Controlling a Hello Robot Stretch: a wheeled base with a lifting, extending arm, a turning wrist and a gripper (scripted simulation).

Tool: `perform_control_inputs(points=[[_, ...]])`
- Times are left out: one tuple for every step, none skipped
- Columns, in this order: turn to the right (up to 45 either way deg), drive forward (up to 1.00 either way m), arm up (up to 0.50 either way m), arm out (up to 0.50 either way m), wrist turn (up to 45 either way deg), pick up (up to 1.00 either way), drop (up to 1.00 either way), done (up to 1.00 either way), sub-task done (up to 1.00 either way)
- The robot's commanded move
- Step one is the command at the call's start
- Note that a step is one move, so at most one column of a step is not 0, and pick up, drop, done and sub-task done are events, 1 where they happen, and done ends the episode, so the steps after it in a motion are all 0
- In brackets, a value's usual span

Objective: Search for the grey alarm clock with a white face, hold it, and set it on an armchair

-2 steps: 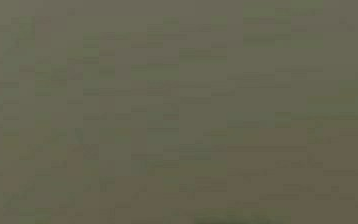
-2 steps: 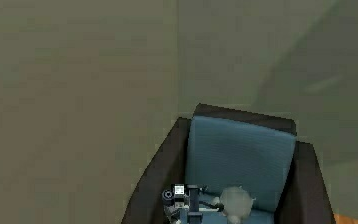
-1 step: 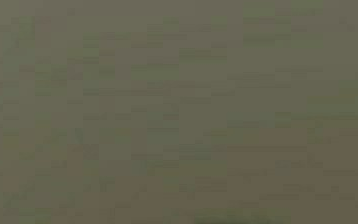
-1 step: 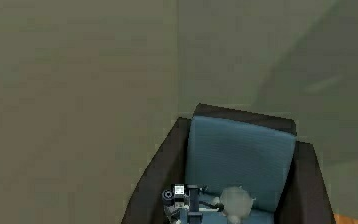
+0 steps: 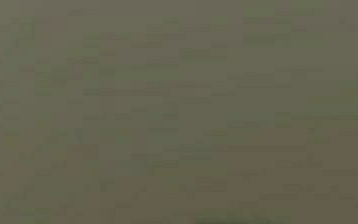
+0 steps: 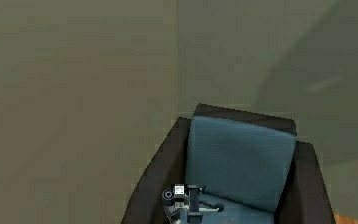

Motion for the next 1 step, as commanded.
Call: perform_control_inputs(points=[[0.0, 0.0, 0.1, 0.0, 0.0, 0.0, 0.0, 0.0, 0.0]])
